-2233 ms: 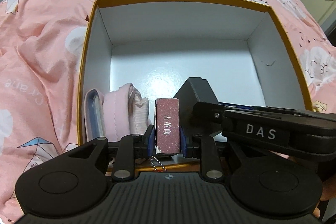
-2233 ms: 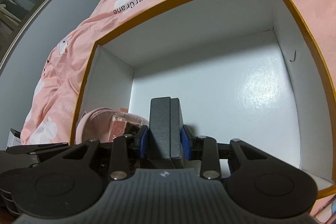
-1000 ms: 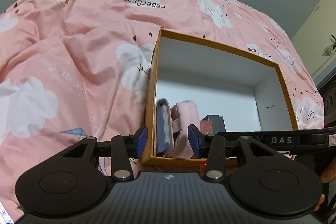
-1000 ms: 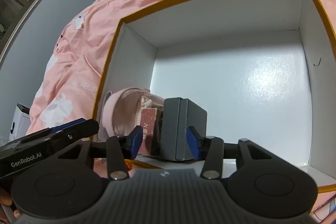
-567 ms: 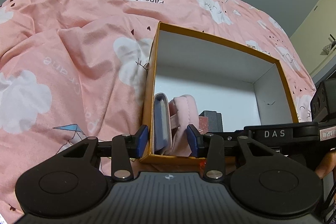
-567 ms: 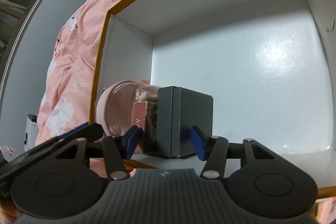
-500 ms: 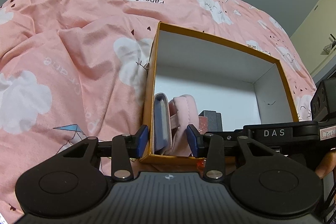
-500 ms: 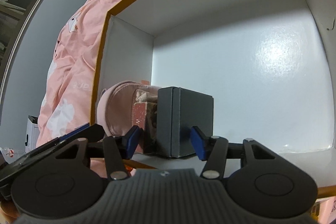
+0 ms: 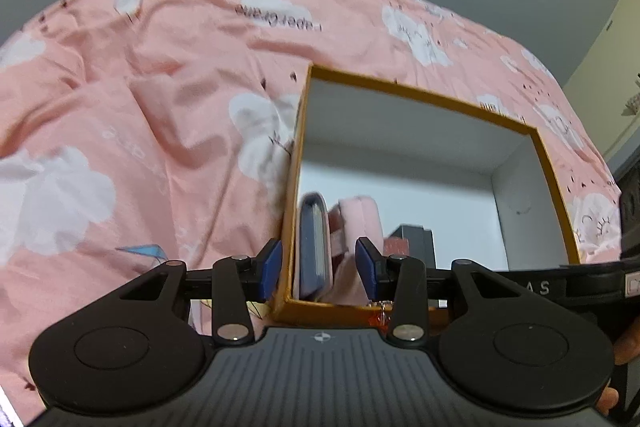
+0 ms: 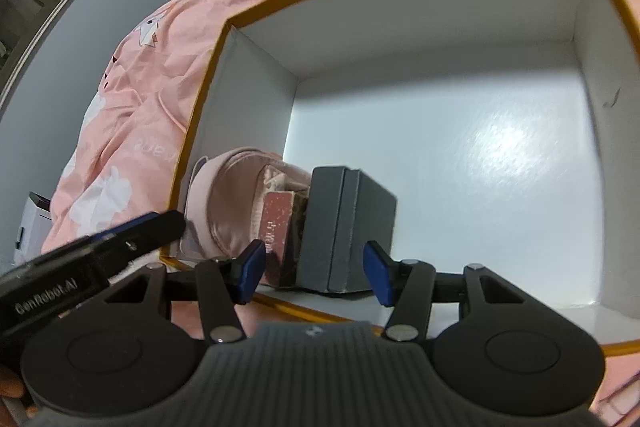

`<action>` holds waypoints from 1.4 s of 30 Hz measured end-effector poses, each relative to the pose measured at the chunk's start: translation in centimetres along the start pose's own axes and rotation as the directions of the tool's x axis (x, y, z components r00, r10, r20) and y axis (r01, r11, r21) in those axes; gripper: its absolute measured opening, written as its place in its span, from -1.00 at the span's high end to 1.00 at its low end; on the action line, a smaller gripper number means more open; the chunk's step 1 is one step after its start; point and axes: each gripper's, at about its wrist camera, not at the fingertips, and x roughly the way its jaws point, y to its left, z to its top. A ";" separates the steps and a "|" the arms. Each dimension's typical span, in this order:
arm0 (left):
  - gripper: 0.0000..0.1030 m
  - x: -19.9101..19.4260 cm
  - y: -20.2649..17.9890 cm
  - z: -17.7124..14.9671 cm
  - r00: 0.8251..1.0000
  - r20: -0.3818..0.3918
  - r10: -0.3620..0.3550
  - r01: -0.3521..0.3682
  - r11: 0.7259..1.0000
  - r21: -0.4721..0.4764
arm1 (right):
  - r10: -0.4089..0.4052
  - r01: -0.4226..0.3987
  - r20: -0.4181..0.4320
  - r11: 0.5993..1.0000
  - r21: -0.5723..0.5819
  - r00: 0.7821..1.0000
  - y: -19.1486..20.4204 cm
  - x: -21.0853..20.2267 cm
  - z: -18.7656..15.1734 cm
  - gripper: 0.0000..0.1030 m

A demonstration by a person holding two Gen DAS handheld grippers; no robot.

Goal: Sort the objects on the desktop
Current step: 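Lower the red box and grey box into the orange box beside the pouch, then open both grippers and lift them out of the box, then move both grippers back toward the plush toys and remaining items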

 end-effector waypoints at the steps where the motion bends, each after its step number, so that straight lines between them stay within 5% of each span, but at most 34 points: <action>1: 0.11 -0.3 0.0 0.1 1.000 0.015 0.008 -0.008 1.000 0.000 | -0.013 0.013 0.010 1.000 -0.012 1.000 0.1 -0.3 0.0 -0.11; 6: 0.11 -2.2 -0.6 0.0 0.997 0.074 0.021 -0.022 1.000 0.009 | -0.048 0.051 0.047 0.997 -0.060 0.998 0.6 -2.1 -0.5 -0.11; 13: 0.11 -4.5 -3.6 -1.6 0.994 0.097 -0.056 0.043 0.991 0.128 | -0.050 0.068 0.117 0.985 -0.157 0.992 2.2 -5.8 -2.4 -0.18; 23: 0.08 -5.6 -6.5 -5.1 0.994 0.087 -0.066 0.041 0.966 0.256 | -0.158 0.231 0.275 0.938 -0.258 0.948 2.4 -10.2 -7.0 -0.49; 27: 0.08 -5.6 -6.9 -6.0 0.995 0.021 -0.097 0.088 0.957 0.277 | -0.186 0.260 0.307 0.940 -0.221 0.934 1.7 -11.4 -8.4 -0.49; 36: 0.08 -5.2 -7.4 -8.2 0.979 -0.140 -0.149 0.183 0.944 0.275 | -0.226 0.273 0.239 0.943 -0.188 0.944 0.1 -11.8 -11.0 -0.55; 42: 0.05 -5.5 -8.2 -9.7 0.955 -0.222 -0.198 0.263 0.911 0.319 | -0.223 0.255 0.196 0.955 -0.153 0.955 -1.0 -12.4 -12.6 -0.59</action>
